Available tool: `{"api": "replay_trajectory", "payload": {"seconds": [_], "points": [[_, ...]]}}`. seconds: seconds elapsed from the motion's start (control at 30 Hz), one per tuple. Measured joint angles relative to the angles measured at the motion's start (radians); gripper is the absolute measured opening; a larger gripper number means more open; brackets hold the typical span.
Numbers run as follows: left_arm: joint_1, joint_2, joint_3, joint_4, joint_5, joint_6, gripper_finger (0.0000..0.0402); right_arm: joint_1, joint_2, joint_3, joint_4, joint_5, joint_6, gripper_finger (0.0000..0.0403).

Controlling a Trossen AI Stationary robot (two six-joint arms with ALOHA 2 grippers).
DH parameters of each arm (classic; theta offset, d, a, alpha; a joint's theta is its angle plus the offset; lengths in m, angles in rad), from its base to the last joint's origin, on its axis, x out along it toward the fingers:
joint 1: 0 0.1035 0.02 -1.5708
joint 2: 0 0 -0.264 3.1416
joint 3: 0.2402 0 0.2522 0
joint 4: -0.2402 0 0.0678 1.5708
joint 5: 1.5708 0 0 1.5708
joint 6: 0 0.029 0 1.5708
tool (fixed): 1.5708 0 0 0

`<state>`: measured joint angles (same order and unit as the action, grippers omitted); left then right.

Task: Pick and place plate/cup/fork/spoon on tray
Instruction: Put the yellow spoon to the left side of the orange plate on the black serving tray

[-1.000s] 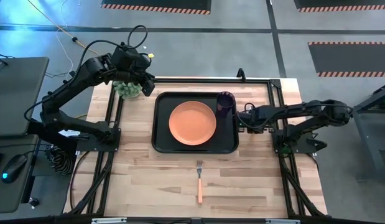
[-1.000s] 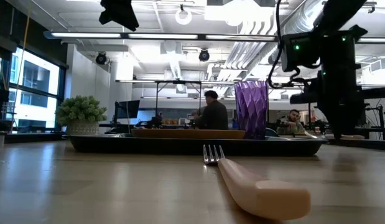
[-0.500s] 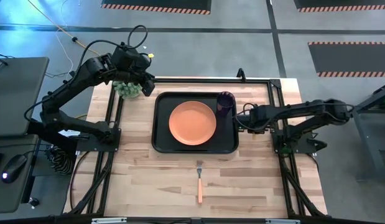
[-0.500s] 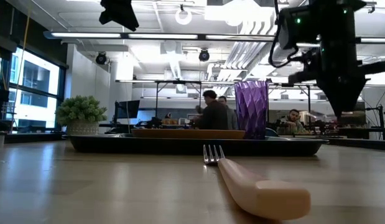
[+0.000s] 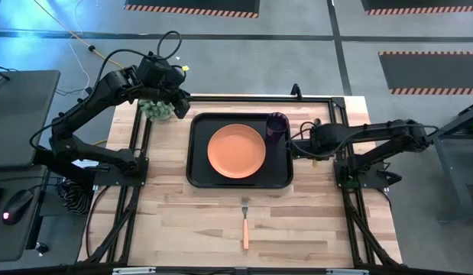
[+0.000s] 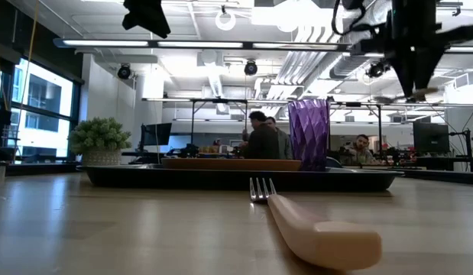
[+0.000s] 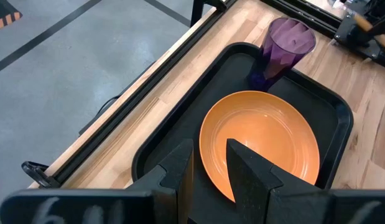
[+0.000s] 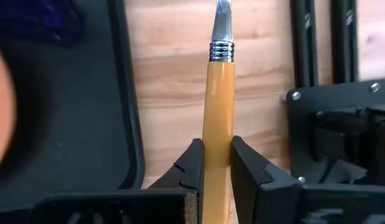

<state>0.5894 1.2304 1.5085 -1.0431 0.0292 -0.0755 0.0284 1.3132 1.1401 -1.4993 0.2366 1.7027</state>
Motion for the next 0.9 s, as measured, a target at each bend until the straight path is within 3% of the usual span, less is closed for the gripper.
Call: {"api": "replay_trajectory", "payload": {"seconds": [0.47, 0.9], "points": [[0.000, 0.000, 0.000, -0.012, -0.074, -0.001, 0.0087, 0.000, 0.000, 0.224, -0.072, 0.136, -0.035, 0.0030], [0.000, 0.000, 0.000, -0.012, -0.075, -0.001, 0.0087, -0.002, 0.000, 0.317, -0.021, 0.229, -0.101, 0.0030]]}}
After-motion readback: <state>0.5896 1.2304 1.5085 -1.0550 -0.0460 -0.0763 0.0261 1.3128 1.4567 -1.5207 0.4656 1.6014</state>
